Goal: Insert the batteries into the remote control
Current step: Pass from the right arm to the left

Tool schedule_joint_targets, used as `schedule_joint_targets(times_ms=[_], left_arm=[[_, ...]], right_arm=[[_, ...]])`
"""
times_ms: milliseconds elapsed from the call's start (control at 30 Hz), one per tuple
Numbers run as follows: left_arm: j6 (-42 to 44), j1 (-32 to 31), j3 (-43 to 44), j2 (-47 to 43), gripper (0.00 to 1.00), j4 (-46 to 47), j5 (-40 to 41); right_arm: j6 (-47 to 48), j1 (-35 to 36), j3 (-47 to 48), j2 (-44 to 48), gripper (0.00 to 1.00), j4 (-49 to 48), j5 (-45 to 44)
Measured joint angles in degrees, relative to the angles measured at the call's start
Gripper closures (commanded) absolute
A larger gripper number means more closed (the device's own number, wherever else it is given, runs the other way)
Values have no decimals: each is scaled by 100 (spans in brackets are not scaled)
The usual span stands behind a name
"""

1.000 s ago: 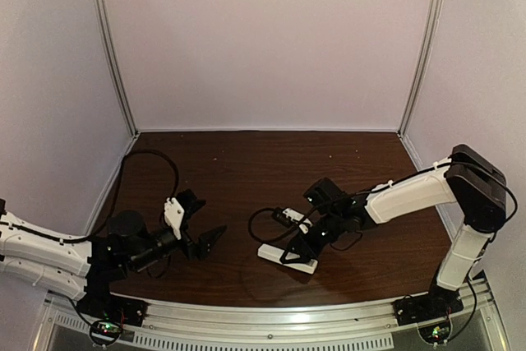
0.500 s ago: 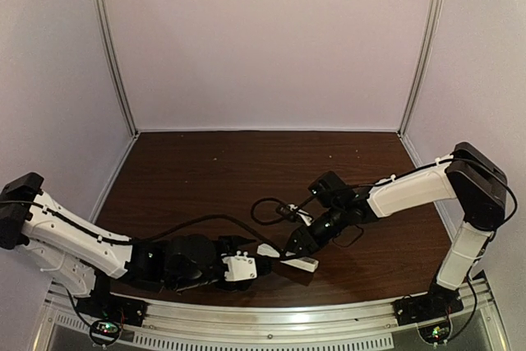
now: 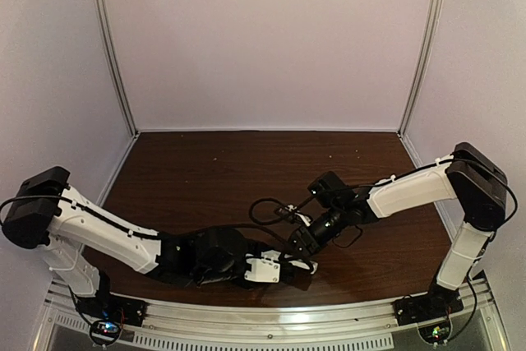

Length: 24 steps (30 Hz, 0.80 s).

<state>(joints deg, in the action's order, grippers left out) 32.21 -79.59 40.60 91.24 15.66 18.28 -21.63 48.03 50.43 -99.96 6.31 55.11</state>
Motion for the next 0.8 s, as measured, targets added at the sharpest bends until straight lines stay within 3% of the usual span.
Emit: schedule_joint_targets(times_ms=[333, 667, 700, 800], left_arm=[[155, 232, 350, 350, 54, -229, -409], [258, 289, 577, 627, 78, -463, -584], [264, 302, 599, 627, 80, -503, -597], [286, 328, 614, 627, 86, -531, -660]], right_arm=[[24, 11, 0, 0, 100, 42, 96], [31, 26, 0, 0, 100, 85, 179], [33, 28, 0, 0, 98, 87, 184], [24, 26, 0, 0, 72, 105, 208]])
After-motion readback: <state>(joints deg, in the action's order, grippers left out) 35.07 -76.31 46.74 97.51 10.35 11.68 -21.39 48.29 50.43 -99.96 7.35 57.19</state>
